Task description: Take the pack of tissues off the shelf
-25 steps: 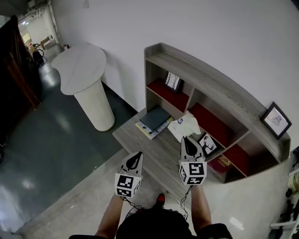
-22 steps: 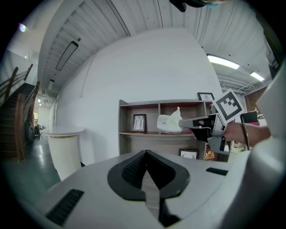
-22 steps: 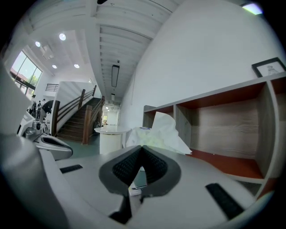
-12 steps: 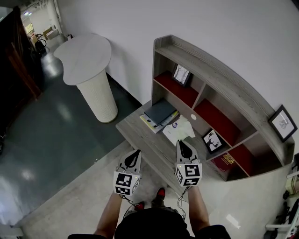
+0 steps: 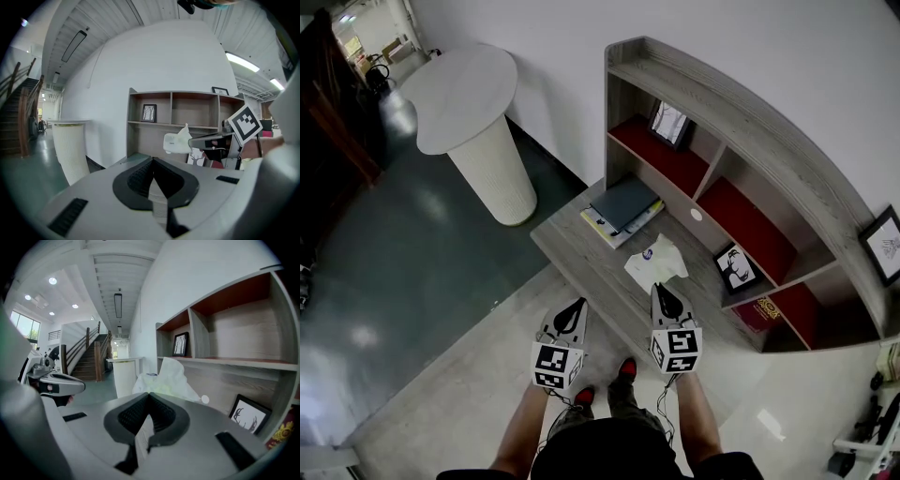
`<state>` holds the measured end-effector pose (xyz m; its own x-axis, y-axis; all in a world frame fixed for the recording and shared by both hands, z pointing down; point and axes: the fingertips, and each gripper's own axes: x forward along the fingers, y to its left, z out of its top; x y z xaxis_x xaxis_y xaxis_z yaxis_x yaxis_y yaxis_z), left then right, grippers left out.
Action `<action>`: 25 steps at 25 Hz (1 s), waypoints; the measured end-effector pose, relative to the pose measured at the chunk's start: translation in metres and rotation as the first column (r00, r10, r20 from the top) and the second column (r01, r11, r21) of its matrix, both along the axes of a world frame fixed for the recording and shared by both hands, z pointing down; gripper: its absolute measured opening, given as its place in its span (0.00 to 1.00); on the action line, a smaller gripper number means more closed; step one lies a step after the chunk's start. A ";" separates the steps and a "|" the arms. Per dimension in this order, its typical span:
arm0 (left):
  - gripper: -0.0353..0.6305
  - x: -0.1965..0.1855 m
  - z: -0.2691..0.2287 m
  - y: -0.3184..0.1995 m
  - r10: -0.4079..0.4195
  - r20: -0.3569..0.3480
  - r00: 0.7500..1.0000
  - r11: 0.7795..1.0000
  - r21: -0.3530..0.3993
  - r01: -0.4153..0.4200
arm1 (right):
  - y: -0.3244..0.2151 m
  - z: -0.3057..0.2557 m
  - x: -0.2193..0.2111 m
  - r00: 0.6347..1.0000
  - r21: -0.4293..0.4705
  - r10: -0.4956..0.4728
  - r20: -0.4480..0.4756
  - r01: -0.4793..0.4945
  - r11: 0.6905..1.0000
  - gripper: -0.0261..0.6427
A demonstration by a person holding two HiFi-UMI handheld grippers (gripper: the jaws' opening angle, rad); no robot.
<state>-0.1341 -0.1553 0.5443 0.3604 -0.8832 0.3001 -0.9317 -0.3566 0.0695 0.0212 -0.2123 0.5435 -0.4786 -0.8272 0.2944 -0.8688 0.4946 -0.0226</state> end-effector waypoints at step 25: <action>0.06 0.005 0.115 0.015 -0.071 0.004 0.997 0.977 -0.201 0.070 | 0.016 0.171 0.000 0.999 -0.282 -0.046 -0.004 0.043 0.958 0.08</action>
